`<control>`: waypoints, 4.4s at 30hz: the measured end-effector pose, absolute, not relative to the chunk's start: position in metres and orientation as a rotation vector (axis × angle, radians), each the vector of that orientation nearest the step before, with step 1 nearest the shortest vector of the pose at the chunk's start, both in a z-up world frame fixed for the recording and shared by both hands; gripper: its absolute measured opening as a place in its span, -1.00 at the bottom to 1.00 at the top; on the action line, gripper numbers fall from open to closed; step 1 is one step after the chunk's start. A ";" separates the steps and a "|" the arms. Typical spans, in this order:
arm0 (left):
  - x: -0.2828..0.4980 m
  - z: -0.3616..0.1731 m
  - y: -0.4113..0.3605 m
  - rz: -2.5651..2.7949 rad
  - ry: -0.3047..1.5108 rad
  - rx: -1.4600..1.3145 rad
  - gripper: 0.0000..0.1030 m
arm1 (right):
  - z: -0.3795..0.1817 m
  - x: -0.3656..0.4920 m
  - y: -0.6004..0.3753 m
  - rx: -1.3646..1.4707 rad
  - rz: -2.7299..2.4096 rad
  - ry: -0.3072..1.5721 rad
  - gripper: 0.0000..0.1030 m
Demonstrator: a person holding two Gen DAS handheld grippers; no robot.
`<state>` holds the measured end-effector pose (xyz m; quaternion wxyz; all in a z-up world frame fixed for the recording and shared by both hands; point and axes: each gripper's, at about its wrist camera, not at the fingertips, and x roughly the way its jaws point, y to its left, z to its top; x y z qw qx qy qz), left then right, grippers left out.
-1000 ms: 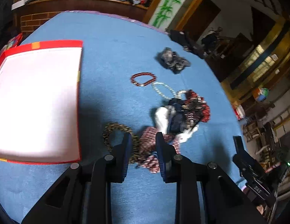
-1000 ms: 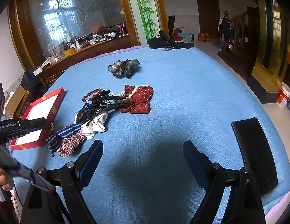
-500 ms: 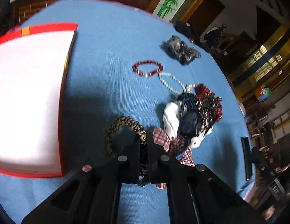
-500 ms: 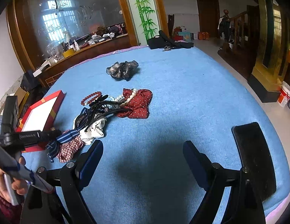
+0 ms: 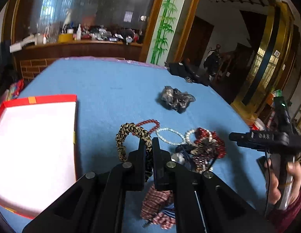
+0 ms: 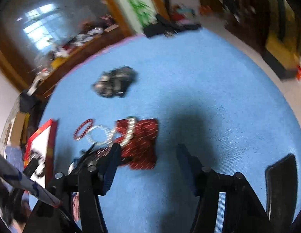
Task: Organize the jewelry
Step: 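Lift the leopard scrunchie with the left gripper while the right gripper grasps the red polka-dot scrunchie, then carry both scrunchies over the red-rimmed box and lower them inside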
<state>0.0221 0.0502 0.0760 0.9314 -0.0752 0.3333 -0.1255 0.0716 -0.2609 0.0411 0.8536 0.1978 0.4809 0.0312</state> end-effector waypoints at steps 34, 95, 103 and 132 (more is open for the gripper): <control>0.017 0.071 0.042 -0.221 0.629 -0.056 -0.90 | 0.101 0.004 -0.177 0.123 0.242 0.521 -0.86; -0.029 0.117 0.224 0.160 0.566 -0.048 -0.88 | 0.147 0.025 0.041 0.028 0.651 0.662 -0.85; 0.001 0.117 0.276 0.157 0.637 -0.111 -0.88 | 0.138 0.065 0.089 -0.002 0.687 0.736 -0.85; 0.140 0.042 0.320 0.124 0.907 -0.236 -0.88 | 0.060 0.176 0.146 0.073 0.640 0.953 -0.84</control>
